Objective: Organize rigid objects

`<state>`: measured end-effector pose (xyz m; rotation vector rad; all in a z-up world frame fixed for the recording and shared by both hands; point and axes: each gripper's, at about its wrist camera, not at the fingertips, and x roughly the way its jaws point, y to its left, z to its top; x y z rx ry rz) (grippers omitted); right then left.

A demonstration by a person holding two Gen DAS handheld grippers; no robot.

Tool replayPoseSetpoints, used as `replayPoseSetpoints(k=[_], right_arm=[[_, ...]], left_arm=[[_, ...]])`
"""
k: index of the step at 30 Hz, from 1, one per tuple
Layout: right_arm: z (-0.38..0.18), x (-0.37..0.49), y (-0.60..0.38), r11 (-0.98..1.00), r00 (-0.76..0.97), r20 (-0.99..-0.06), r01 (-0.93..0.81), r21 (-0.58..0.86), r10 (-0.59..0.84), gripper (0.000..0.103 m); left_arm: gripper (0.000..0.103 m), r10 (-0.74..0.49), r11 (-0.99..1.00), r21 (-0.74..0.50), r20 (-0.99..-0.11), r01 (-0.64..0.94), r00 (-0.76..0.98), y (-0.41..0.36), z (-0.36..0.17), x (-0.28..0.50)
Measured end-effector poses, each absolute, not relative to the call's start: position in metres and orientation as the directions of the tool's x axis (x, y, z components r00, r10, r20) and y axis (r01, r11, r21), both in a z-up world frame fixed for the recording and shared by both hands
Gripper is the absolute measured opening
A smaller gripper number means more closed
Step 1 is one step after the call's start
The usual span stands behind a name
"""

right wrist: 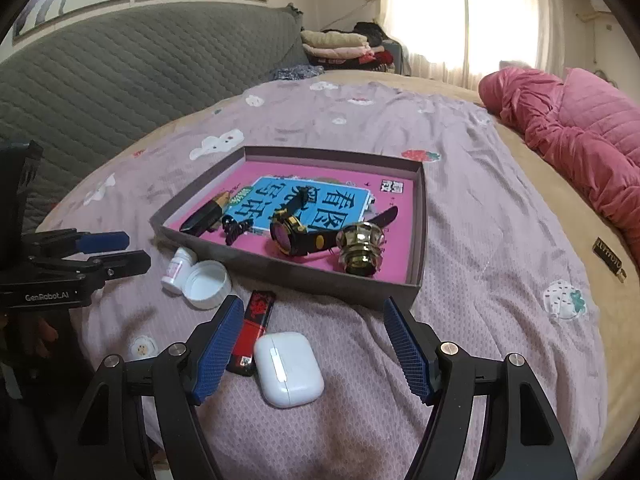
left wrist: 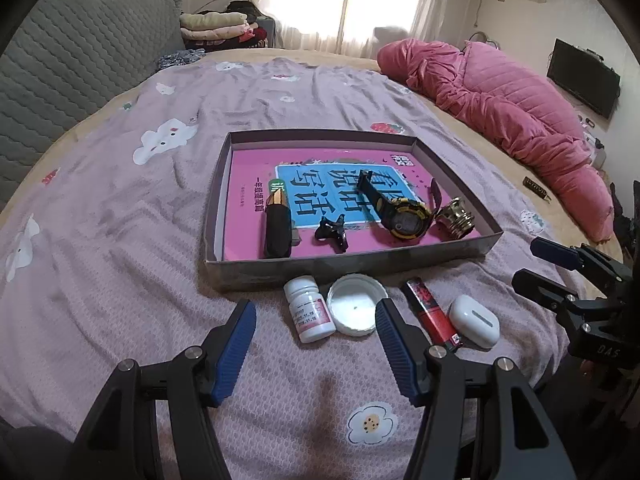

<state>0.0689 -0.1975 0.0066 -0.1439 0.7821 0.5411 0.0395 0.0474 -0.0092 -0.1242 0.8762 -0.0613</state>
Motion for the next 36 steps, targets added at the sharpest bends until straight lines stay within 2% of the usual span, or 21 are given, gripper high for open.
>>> replayPoseSetpoints(k=[15,29,36], right_arm=[[-0.021,0.073,-0.19,0.85,0.489,-0.797,-0.524,0.056,0.355,0.074],[-0.028,0.077,-0.19,0.855,0.473,-0.811,-0.515,0.063,0.345,0.074],[-0.029,0.078,-0.189,0.856,0.468,-0.814,-0.513,0.068,0.345,0.074]], left_arm=[[0.062,-0.088,0.993,-0.116,-0.806,-0.009,0.585,0.044,-0.029,0.044],[0.062,-0.025,0.998,-0.056,-0.849,-0.043,0.528,0.04,-0.054,0.056],[0.062,-0.031,0.995,-0.074,-0.849,-0.061,0.527,0.044,-0.059,0.064]])
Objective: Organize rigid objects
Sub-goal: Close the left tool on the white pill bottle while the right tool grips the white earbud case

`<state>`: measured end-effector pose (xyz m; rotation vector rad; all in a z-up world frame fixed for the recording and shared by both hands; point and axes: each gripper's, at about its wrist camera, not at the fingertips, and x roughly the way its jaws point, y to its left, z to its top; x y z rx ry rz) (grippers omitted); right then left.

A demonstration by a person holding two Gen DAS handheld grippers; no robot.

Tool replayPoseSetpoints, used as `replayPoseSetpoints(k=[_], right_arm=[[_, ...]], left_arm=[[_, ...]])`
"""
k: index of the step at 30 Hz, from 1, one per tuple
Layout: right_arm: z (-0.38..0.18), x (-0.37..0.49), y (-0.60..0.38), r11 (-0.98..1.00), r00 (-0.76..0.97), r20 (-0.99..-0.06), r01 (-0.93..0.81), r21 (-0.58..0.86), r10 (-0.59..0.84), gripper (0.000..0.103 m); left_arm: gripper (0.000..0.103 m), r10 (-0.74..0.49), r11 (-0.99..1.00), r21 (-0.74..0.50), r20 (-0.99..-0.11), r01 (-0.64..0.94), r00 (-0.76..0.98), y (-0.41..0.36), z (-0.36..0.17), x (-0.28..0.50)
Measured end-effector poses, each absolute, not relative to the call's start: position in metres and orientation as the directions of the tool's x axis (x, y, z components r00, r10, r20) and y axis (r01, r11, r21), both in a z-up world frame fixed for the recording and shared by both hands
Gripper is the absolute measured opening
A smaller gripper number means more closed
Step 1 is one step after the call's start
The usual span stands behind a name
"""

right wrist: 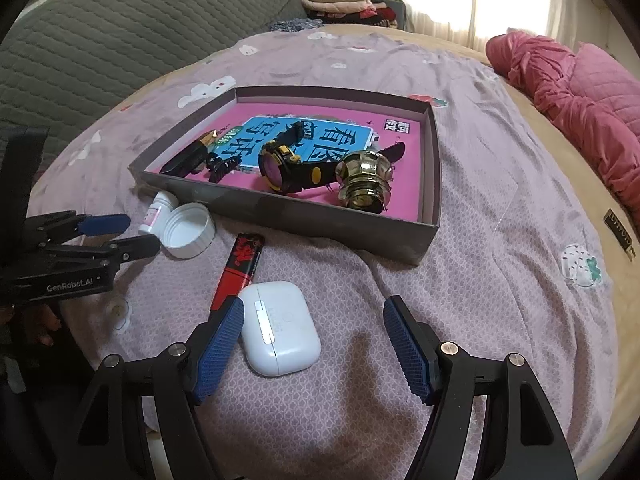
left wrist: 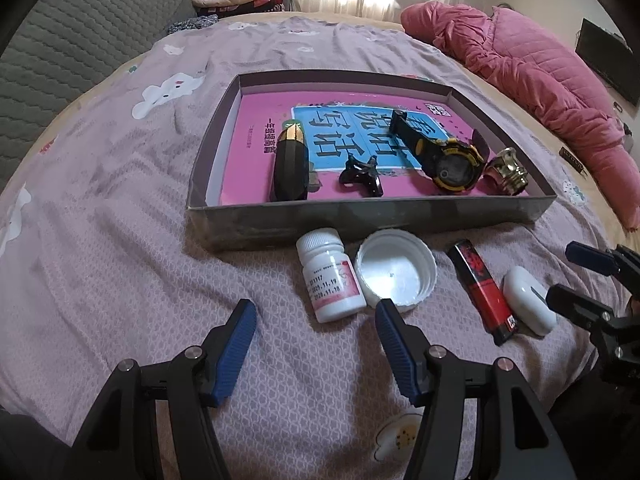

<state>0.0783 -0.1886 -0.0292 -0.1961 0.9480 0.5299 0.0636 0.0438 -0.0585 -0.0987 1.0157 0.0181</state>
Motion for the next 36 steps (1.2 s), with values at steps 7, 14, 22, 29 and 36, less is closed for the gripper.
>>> replayPoseSetpoints(k=[7,14,22,29,36], right_arm=[[-0.032,0.08,-0.188,0.857,0.46,-0.819,-0.51,0.071,0.342,0.074],[-0.037,0.079,-0.182,0.847,0.442,-0.83,-0.528,0.067,0.341,0.074],[-0.043,0.08,-0.178,0.842,0.432,-0.84,-0.537,0.053,0.329,0.074],[-0.05,0.082,-0.173,0.835,0.421,-0.849,-0.548,0.042,0.319,0.074],[-0.061,0.084,-0.163,0.822,0.431,-0.861,-0.569,-0.027,0.269,0.074]], left_arm=[[0.062,-0.018,0.994,-0.072,-0.853,-0.083,0.522,0.049,-0.06,0.068],[0.062,-0.026,0.987,-0.104,-0.851,-0.121,0.525,0.061,-0.059,0.068],[0.062,-0.038,0.981,-0.131,-0.849,-0.141,0.527,0.069,-0.059,0.07],[0.062,-0.051,0.977,-0.151,-0.848,-0.148,0.528,0.073,-0.06,0.073],[0.062,-0.06,0.975,-0.164,-0.847,-0.151,0.528,0.075,-0.061,0.076]])
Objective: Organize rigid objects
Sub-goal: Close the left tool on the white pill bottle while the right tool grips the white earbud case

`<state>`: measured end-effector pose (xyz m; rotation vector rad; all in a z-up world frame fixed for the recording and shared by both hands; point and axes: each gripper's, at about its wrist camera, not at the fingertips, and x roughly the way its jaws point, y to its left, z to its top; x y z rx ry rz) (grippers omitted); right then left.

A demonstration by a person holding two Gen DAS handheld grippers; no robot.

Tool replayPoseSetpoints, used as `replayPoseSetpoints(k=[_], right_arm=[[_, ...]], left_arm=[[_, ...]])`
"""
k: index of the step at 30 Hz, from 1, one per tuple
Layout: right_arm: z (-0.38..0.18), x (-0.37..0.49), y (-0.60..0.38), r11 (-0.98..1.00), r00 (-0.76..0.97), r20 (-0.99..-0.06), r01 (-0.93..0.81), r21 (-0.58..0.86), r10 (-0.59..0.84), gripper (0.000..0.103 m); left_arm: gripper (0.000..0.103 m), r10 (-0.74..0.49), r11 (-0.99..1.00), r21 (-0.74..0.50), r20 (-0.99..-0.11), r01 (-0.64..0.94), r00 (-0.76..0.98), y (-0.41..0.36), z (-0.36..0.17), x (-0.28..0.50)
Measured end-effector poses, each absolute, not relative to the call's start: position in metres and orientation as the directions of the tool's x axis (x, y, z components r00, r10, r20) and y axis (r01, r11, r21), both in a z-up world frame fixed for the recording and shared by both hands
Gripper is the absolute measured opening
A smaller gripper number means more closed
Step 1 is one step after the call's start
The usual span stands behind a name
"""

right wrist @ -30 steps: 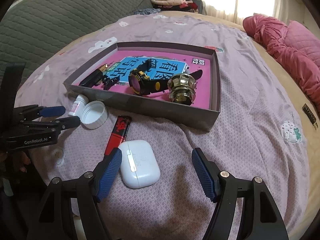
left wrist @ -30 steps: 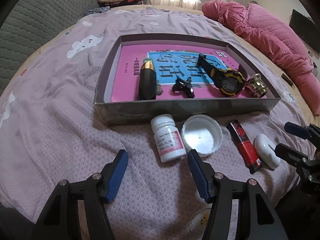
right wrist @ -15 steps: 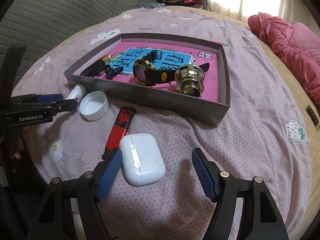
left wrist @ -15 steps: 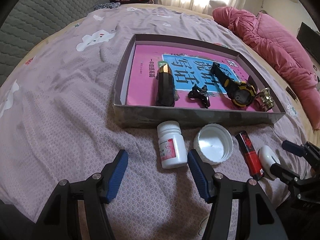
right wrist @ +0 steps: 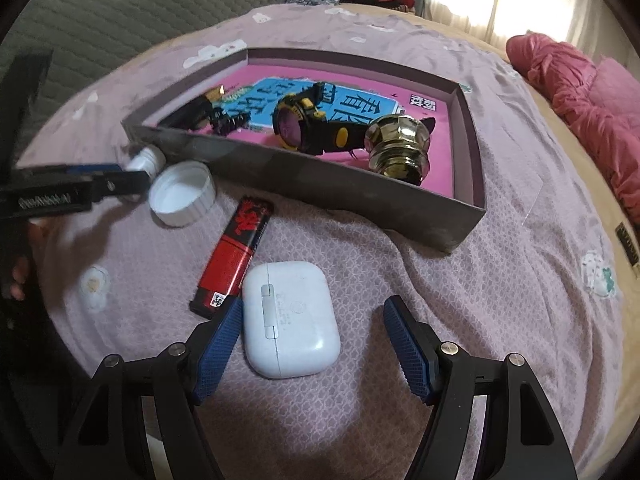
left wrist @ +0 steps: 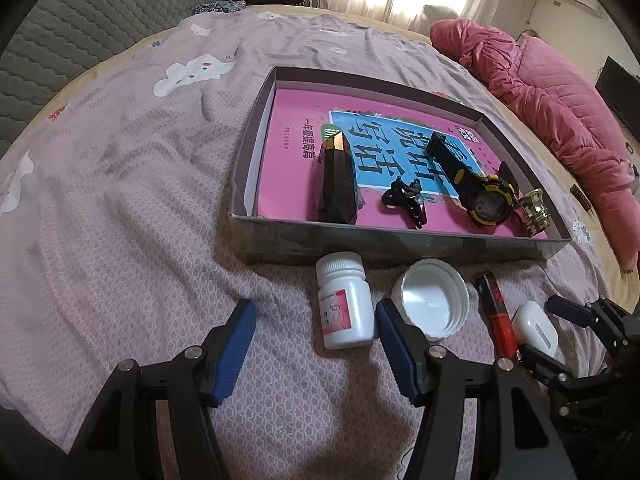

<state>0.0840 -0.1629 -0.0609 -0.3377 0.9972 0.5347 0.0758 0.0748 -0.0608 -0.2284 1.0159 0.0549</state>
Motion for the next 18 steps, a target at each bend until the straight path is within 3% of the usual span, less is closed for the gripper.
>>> replayPoseSetpoints(k=[18], right_arm=[[-0.07,0.112,-0.177,0.89,0.42,-0.867,-0.452,0.058,0.27,0.074]], left_arm=[[0.062,-0.074,0.973,-0.178,-0.846,-0.149,0.527,0.078,-0.064,0.086]])
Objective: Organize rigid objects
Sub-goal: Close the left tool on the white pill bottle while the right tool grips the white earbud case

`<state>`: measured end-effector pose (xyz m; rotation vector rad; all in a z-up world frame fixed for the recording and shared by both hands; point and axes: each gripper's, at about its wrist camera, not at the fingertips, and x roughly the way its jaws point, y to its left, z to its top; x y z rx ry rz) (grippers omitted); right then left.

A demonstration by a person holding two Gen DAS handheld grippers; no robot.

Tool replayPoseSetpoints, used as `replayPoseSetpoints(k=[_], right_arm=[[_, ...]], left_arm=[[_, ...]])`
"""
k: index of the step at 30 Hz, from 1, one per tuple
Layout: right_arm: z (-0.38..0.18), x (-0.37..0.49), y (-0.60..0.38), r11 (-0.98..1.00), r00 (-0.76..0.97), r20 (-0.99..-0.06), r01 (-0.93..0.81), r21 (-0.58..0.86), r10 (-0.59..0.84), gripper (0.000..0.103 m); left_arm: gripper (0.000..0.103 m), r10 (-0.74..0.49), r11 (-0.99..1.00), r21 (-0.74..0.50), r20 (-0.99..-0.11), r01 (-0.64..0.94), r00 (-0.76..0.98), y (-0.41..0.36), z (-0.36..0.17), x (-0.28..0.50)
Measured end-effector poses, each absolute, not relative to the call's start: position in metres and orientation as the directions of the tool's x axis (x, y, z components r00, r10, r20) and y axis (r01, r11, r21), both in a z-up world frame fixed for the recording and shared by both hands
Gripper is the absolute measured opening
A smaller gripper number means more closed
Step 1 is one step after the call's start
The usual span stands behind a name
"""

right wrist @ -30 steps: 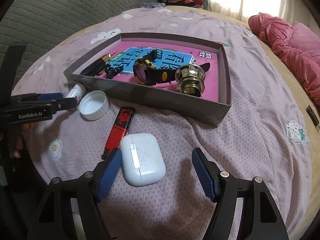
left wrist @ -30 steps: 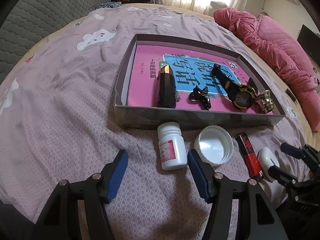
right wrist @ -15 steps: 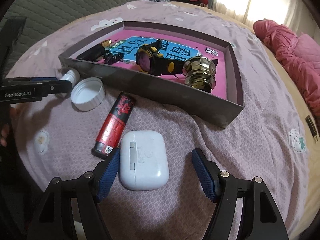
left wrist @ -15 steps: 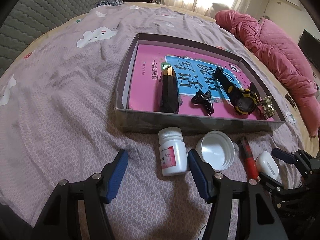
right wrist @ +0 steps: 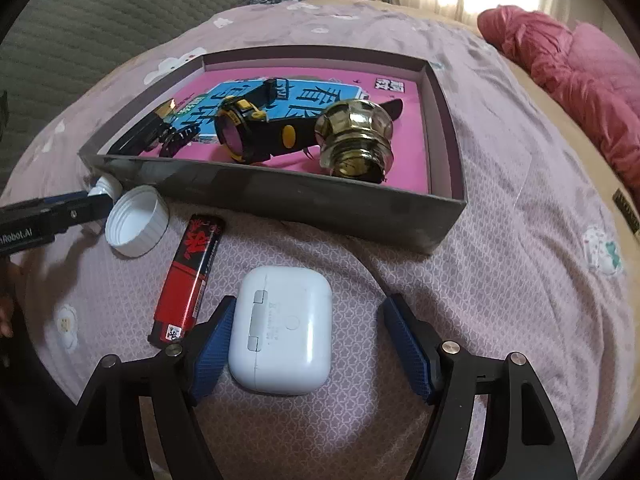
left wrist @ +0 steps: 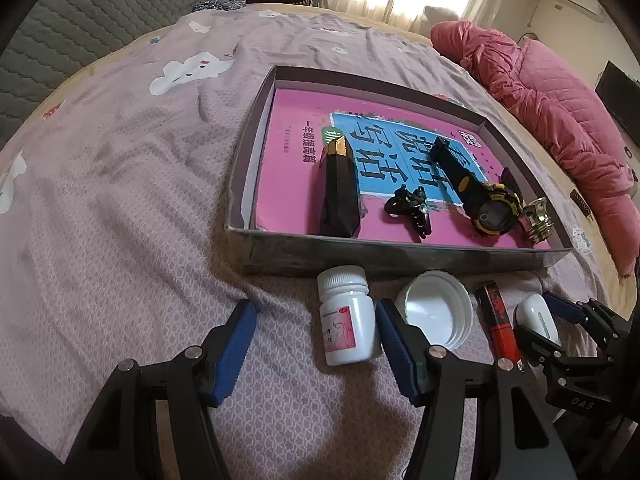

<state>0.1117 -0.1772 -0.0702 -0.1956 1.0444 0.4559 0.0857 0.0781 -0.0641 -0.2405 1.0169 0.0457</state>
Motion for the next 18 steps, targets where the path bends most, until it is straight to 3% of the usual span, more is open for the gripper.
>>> replayPoseSetpoints(k=[18], right_arm=[[-0.075,0.11,-0.1741,0.908,0.424,-0.87,-0.415,0.06,0.251,0.075]], left_arm=[[0.062,-0.057,0.981,-0.144,-0.858,-0.132,0.51,0.0702,-0.0705,0.0919]])
